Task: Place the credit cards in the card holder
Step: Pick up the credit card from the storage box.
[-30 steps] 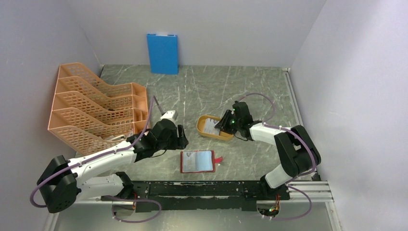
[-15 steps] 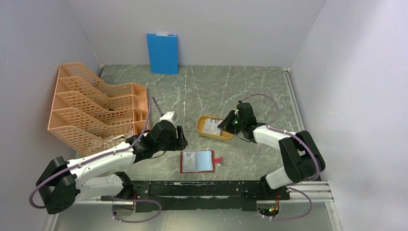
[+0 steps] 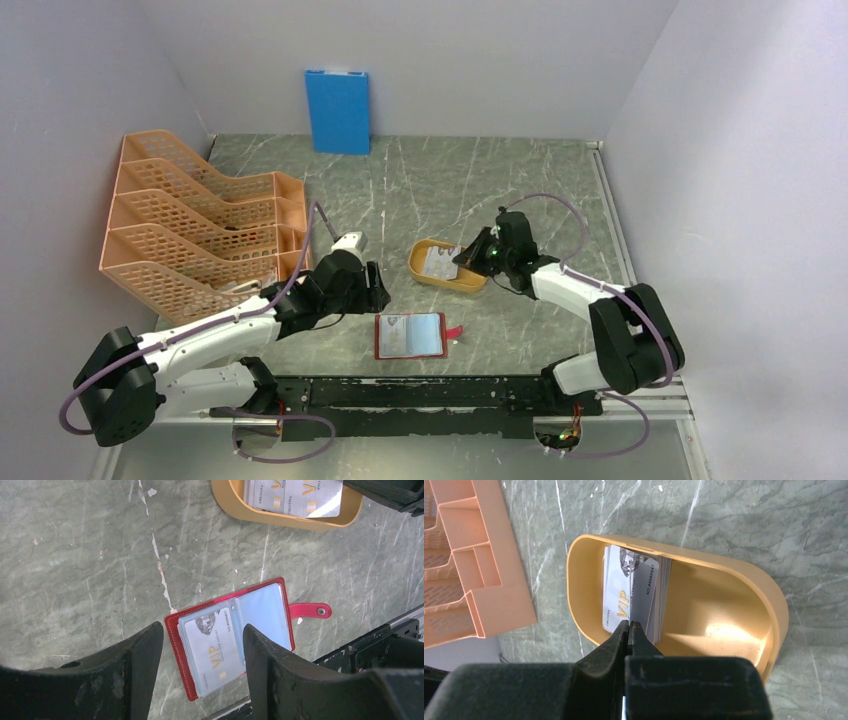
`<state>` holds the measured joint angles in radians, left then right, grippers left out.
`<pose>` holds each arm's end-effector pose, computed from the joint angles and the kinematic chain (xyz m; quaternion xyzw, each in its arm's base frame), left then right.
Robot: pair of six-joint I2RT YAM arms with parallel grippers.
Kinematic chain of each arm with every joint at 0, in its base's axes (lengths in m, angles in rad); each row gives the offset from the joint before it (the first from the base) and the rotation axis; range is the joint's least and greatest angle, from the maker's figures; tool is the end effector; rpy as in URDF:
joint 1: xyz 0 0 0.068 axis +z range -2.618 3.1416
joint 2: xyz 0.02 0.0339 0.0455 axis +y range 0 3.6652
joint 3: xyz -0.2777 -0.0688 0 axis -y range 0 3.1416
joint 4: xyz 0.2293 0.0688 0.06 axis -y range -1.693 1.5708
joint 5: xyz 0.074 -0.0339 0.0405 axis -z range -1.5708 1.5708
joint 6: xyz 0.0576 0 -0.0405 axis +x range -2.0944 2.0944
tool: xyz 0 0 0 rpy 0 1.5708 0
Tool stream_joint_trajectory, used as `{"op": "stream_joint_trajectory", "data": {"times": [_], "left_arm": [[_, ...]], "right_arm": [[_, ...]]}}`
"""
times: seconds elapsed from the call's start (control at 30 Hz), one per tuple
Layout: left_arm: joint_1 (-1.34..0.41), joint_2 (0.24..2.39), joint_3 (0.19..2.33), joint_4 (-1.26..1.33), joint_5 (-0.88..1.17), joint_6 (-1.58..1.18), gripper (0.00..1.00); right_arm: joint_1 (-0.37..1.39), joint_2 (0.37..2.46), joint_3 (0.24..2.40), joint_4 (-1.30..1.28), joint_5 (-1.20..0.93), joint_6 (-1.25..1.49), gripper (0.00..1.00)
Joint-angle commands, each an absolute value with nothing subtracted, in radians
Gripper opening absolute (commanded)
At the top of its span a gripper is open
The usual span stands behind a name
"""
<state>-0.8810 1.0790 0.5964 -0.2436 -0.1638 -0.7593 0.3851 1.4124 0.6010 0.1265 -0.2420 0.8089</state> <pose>0.1458 -0.1619 0.2181 0.0218 0.9094 -0.2478 0.3332 0.2526 0.1173 0.1805 0.1381 0.8877 0.3294 0.2906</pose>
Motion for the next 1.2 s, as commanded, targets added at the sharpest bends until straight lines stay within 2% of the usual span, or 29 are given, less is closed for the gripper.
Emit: {"op": "stream_joint_trajectory", "data": {"times": [0.0,0.5,0.77,0.9,1.17], "left_arm": [[-0.883,1.06,0.595,-0.221,-0.151,-0.759,0.64],[-0.883,1.041,0.622,-0.248,-0.186,-0.747,0.64],[-0.884,1.029,0.653,-0.281,-0.209,-0.746,0.64],[-0.884,1.006,0.643,-0.287,-0.225,-0.753,0.64],[-0.882,0.978,0.616,-0.284,-0.217,-0.769,0.64]], "right_arm": [[0.376,1.376,0.597,0.061,-0.264,0.836,0.0],[0.375,1.318,0.723,-0.113,-0.307,1.045,0.0],[0.34,1.259,0.746,-0.254,-0.394,1.277,0.0],[0.34,1.257,0.818,-0.358,-0.433,1.286,0.0],[0.34,1.181,0.818,-0.359,-0.436,1.258,0.0]]}}
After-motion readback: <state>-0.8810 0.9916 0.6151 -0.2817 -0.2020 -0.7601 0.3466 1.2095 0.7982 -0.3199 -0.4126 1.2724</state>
